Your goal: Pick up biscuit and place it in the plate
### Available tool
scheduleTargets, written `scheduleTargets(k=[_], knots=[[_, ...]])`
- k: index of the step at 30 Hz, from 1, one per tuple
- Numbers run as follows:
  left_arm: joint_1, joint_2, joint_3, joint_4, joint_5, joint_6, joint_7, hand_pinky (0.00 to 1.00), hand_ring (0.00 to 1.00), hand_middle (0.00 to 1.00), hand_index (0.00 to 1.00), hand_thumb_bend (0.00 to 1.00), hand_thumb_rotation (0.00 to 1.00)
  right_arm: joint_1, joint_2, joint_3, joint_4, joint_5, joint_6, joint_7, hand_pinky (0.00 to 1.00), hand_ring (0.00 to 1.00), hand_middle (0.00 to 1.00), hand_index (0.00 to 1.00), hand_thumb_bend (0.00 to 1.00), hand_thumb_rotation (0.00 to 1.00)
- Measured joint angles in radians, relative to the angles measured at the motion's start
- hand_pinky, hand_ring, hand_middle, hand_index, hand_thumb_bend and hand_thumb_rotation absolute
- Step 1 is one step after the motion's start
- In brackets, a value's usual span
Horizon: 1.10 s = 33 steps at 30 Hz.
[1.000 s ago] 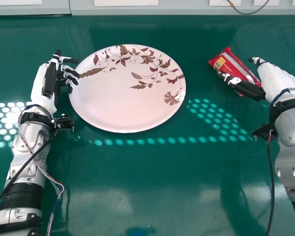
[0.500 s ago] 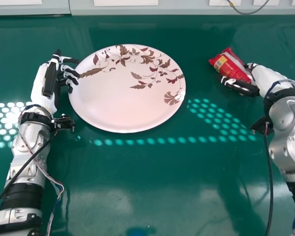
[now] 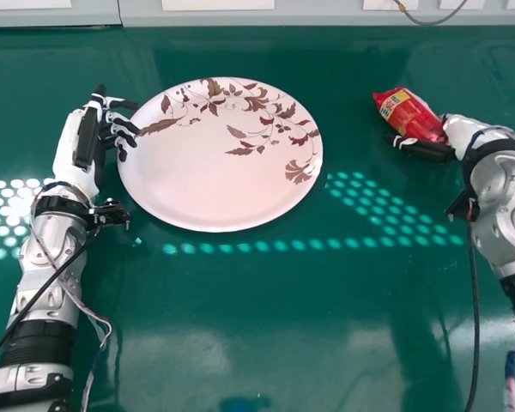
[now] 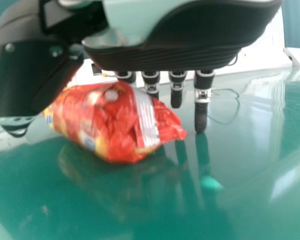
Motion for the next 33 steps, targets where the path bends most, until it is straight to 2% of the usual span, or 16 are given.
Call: scheduleTargets(k=[4,7,8,10,12,13,14,16,18,21,22,24,25,29,33], knots=[[0.005,0.004,0.0,-0.018,0.001,0.0,0.0,0.05,0.23,0.3,0.48,0.48,0.08,-0.03,0.0,0.012,0.042,0.011,-0.004,-0.003,0.7,0.93,1.0,1.0,1.0,0.5],[0.009,0.005,0.0,-0.037,0.001,0.002,0.003,0.05,0.23,0.3,0.48,0.48,0.08,-0.04,0.003,0.026,0.065,0.011,-0.007,-0.024,0.72,0.91,0.99,0.99,1.0,0.41],[0.009,0.005,0.0,-0.043,0.001,0.004,0.003,0.05,0.23,0.3,0.48,0.48,0.08,-0.045,0.005,0.032,0.078,0.01,-0.011,-0.036,0.7,0.89,0.97,0.98,1.0,0.36],[0.012,0.006,0.0,-0.049,0.001,0.011,0.006,0.05,0.23,0.3,0.48,0.48,0.08,-0.059,0.008,0.051,0.109,0.001,-0.018,-0.06,0.54,0.78,0.91,0.96,1.0,0.27],[0.019,0.006,0.0,-0.059,0.001,0.019,0.007,0.05,0.23,0.3,0.48,0.48,0.08,-0.083,0.015,0.072,0.156,-0.011,-0.023,-0.084,0.45,0.68,0.82,0.84,0.94,0.11],[0.022,0.006,0.0,-0.064,0.001,0.02,0.007,0.05,0.22,0.29,0.48,0.48,0.08,-0.097,0.016,0.079,0.187,-0.013,-0.034,-0.098,0.39,0.56,0.7,0.8,0.9,0.06],[0.027,0.006,0.0,-0.067,0.001,0.022,0.008,0.05,0.22,0.29,0.48,0.48,0.08,-0.105,0.016,0.085,0.216,-0.015,-0.06,-0.132,0.32,0.48,0.61,0.78,0.72,0.03],[0.032,0.007,0.0,-0.075,0.001,0.025,0.01,0.05,0.23,0.29,0.48,0.49,0.08,-0.105,0.007,0.095,0.256,-0.023,-0.116,-0.207,0.29,0.43,0.54,0.71,0.57,0.01],[0.034,0.007,0.001,-0.078,0.001,0.027,0.015,0.05,0.23,0.3,0.48,0.49,0.08,-0.103,-0.001,0.116,0.279,-0.04,-0.164,-0.269,0.29,0.4,0.5,0.63,0.52,0.0],[0.035,0.007,0.001,-0.087,0.001,0.039,0.018,0.05,0.23,0.3,0.48,0.49,0.08,-0.103,-0.007,0.14,0.294,-0.063,-0.198,-0.311,0.35,0.39,0.51,0.55,0.51,0.0],[0.037,0.007,0.001,-0.091,0.001,0.042,0.018,0.05,0.23,0.3,0.48,0.49,0.08,-0.103,-0.007,0.142,0.295,-0.064,-0.201,-0.319,0.35,0.39,0.51,0.57,0.51,0.0],[0.041,0.007,0.001,-0.103,0.001,0.048,0.018,0.04,0.23,0.3,0.48,0.49,0.08,-0.102,-0.008,0.143,0.292,-0.065,-0.203,-0.323,0.33,0.41,0.54,0.71,0.52,0.0],[0.043,0.008,0.001,-0.108,0.001,0.05,0.018,0.04,0.23,0.3,0.48,0.49,0.08,-0.1,-0.009,0.143,0.288,-0.065,-0.202,-0.323,0.32,0.41,0.54,0.72,0.52,0.0],[0.047,0.007,0.002,-0.119,0.001,0.052,0.017,0.04,0.22,0.3,0.48,0.49,0.08,-0.092,-0.012,0.14,0.273,-0.061,-0.2,-0.322,0.31,0.41,0.54,0.69,0.52,0.0],[0.052,0.007,0.001,-0.121,0.001,0.052,0.017,0.05,0.23,0.3,0.48,0.48,0.08,-0.092,-0.013,0.142,0.276,-0.063,-0.203,-0.322,0.36,0.42,0.54,0.65,0.52,0.0]])
